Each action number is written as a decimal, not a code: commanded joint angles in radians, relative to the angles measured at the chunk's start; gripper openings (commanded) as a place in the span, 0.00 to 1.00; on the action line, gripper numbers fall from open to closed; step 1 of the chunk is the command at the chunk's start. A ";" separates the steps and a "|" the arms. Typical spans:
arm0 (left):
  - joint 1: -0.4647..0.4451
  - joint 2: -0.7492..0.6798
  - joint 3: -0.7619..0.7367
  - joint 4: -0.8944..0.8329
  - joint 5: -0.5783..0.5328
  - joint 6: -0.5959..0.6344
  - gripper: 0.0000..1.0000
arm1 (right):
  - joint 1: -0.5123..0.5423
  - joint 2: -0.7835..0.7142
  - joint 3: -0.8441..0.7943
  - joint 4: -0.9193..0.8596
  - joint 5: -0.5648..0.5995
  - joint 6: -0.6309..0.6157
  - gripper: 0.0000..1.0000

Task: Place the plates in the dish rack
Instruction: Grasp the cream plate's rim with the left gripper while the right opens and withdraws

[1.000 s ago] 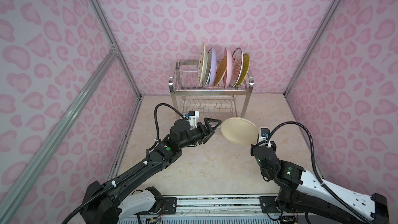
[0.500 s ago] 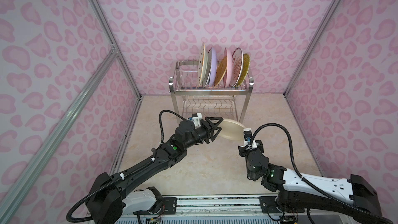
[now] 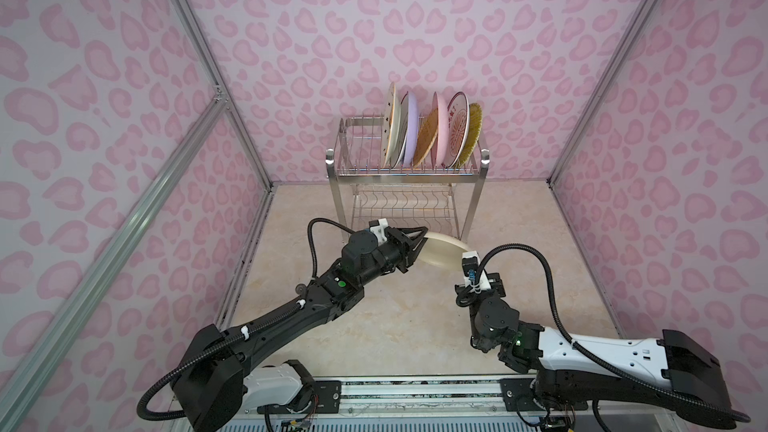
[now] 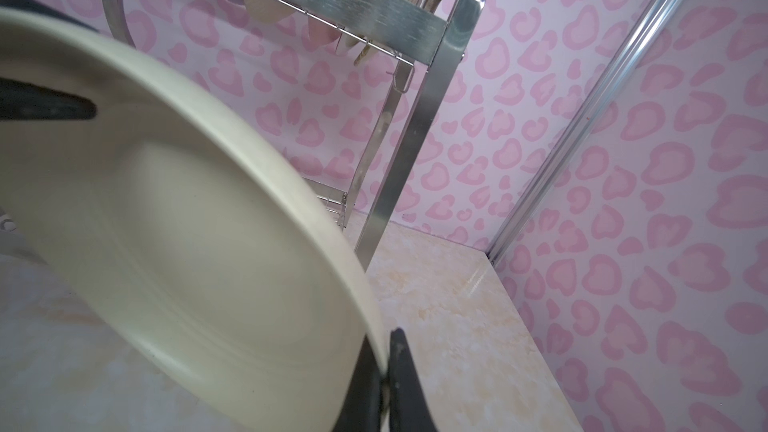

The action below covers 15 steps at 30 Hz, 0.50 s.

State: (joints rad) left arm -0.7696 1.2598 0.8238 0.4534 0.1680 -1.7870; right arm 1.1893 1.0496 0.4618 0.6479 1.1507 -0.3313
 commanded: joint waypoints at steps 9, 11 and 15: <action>-0.009 -0.011 0.008 0.027 -0.011 0.016 0.03 | 0.026 -0.012 -0.007 0.045 0.064 0.027 0.26; -0.011 -0.016 0.006 0.031 -0.015 0.024 0.04 | 0.027 -0.029 0.006 -0.041 0.070 0.080 0.46; -0.013 -0.042 0.005 0.011 -0.043 0.068 0.03 | 0.033 -0.093 0.046 -0.293 -0.011 0.182 0.73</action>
State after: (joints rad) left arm -0.7811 1.2385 0.8265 0.4828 0.1585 -1.7836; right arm 1.2167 0.9871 0.4831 0.5312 1.1671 -0.2573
